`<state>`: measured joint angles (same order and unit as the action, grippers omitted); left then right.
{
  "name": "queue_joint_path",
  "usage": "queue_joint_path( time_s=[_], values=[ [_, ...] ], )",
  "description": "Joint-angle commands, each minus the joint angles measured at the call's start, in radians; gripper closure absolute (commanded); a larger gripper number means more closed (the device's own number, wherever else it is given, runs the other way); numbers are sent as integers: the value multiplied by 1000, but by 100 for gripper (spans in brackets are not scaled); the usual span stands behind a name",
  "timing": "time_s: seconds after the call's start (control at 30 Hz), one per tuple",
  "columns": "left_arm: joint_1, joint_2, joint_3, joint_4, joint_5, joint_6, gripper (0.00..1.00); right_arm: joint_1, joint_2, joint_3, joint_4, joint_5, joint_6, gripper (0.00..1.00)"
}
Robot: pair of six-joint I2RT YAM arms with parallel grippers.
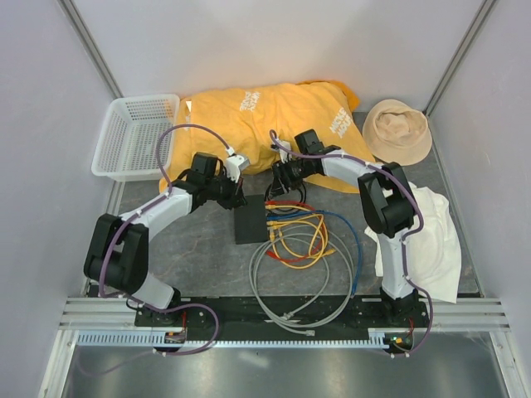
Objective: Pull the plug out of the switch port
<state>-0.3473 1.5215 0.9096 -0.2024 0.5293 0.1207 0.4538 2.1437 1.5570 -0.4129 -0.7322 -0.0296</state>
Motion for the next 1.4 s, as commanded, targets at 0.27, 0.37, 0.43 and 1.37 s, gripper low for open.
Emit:
queue_joint_path(
  time_s=[0.27, 0.37, 0.43, 1.37],
  values=[
    [-42, 115, 11, 54, -114, -24, 98, -1, 74, 64, 80, -72, 48, 44],
    [-44, 131, 25, 40, -135, -27, 98, 0, 85, 66, 80, -78, 50, 44],
    [-44, 134, 29, 34, -146, -30, 98, 2, 90, 60, 83, -76, 51, 44],
    [-45, 195, 64, -34, -176, -39, 98, 17, 153, 118, -27, -142, -56, 54]
  ],
)
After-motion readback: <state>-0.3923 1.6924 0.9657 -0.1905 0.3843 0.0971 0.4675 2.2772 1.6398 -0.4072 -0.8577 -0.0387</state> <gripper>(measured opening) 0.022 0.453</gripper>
